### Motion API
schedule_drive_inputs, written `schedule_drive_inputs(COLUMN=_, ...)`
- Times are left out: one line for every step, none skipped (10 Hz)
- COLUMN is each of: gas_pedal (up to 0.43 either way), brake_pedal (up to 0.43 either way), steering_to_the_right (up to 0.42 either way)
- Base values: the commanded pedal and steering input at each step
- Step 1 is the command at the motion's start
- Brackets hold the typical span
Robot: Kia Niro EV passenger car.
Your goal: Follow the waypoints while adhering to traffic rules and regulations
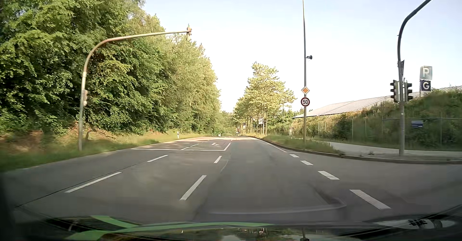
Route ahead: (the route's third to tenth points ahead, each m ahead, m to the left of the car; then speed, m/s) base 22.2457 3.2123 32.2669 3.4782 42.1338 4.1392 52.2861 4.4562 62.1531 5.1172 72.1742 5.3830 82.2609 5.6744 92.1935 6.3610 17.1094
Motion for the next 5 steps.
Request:
schedule_drive_inputs(gas_pedal=0.169, brake_pedal=0.000, steering_to_the_right=-0.008)
schedule_drive_inputs(gas_pedal=0.169, brake_pedal=0.000, steering_to_the_right=-0.005)
schedule_drive_inputs(gas_pedal=0.169, brake_pedal=0.000, steering_to_the_right=-0.003)
schedule_drive_inputs(gas_pedal=0.169, brake_pedal=0.000, steering_to_the_right=-0.003)
schedule_drive_inputs(gas_pedal=0.169, brake_pedal=0.000, steering_to_the_right=-0.004)
